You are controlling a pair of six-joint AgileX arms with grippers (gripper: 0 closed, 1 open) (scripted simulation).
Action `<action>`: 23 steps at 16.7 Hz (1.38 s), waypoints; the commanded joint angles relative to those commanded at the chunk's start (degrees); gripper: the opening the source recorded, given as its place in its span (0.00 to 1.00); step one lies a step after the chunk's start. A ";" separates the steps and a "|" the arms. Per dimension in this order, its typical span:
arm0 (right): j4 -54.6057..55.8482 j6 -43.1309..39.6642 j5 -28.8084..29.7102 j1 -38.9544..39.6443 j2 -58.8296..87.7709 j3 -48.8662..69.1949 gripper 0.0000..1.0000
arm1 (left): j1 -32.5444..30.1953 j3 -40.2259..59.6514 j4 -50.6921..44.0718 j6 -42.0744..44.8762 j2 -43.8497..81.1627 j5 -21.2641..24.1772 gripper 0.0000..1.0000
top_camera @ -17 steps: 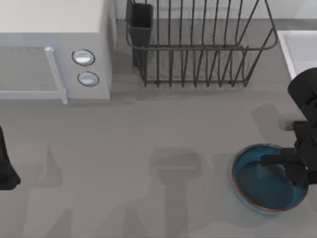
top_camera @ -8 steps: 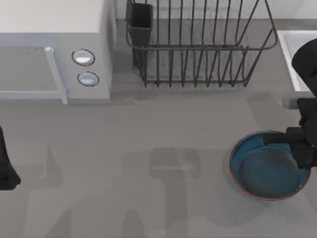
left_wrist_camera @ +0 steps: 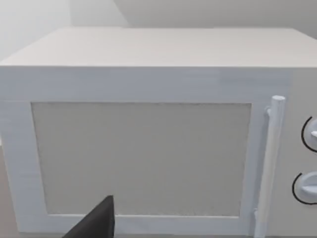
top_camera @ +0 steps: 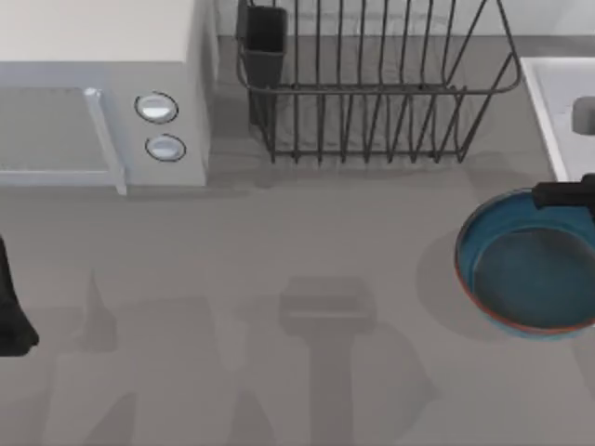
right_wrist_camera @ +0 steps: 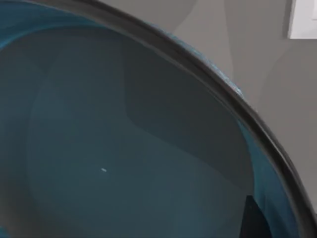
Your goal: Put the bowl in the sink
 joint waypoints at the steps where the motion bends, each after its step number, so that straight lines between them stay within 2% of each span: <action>1: -0.56 -0.02 0.00 -0.03 -0.30 0.56 0.00 | 0.00 0.00 0.00 0.00 0.00 0.00 1.00; 7: 0.08 -0.14 -0.23 -0.27 -0.14 0.38 0.00 | 0.00 0.00 0.00 0.00 0.00 0.00 1.00; 12: 11.76 -2.98 -3.89 -9.01 0.20 -1.80 0.00 | 0.00 0.00 0.00 0.00 0.00 0.00 1.00; 16: 31.59 -6.40 -8.84 -20.29 0.78 -6.61 0.00 | 0.00 0.00 0.00 0.00 0.00 0.00 1.00; 23: 77.84 -12.71 -18.22 -38.21 1.21 -21.83 0.00 | 0.00 0.00 0.00 0.00 0.00 0.00 1.00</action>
